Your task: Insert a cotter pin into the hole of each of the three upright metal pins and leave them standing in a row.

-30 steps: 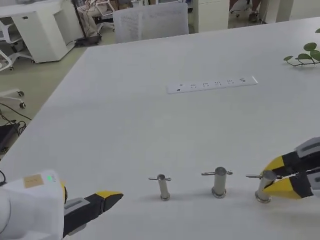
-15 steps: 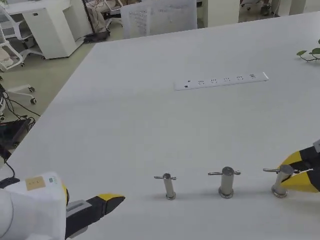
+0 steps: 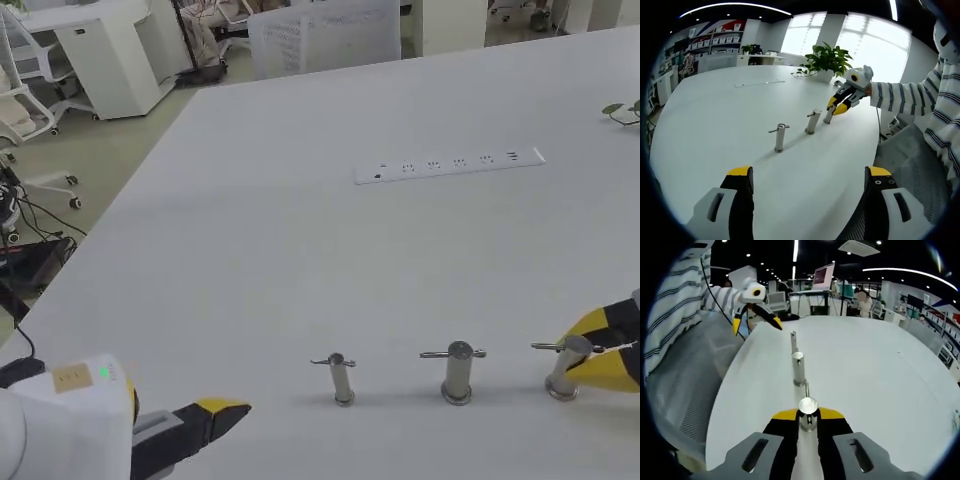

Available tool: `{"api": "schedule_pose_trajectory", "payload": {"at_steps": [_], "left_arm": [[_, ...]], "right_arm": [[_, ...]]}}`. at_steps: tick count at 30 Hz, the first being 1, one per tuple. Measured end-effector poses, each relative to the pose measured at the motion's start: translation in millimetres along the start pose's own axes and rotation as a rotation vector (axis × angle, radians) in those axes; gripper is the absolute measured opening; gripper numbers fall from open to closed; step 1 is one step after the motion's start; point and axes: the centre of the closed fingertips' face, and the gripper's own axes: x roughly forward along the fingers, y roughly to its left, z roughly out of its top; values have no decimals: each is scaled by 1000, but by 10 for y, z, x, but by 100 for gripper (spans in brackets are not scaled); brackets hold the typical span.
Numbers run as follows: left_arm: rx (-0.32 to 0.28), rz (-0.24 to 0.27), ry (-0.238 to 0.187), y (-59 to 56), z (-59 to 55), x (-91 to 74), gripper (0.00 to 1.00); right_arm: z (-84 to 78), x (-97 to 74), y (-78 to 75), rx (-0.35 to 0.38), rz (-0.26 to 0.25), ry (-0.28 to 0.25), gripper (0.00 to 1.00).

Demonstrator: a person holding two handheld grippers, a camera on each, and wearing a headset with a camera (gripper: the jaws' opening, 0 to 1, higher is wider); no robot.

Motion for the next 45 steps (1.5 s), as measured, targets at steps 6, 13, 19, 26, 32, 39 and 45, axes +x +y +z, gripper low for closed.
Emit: {"api": "schedule_pose_trajectory", "payload": {"at_steps": [6, 13, 19, 26, 32, 39, 45], "left_arm": [[-2, -5, -4, -17, 18, -1, 93], [32, 2, -10, -14, 59, -13, 95], [61, 20, -26, -6, 100, -32, 93], [95, 37, -50, 26, 134, -59, 99], [120, 48, -60, 18, 137, -110, 99], [127, 76, -64, 25, 144, -141, 99], [109, 90, -79, 21, 141, -119, 99]], "right_arm": [[38, -3, -18, 44, -31, -38, 15], [207, -72, 1, 84, -72, -99, 37], [399, -164, 111, 176, -88, -191, 55], [482, -287, 272, 205, -171, -218, 75], [340, -368, 437, 298, -263, -195, 87], [135, -476, 559, 430, -383, -160, 96], [98, -496, 700, 461, -459, -127, 100]]}}
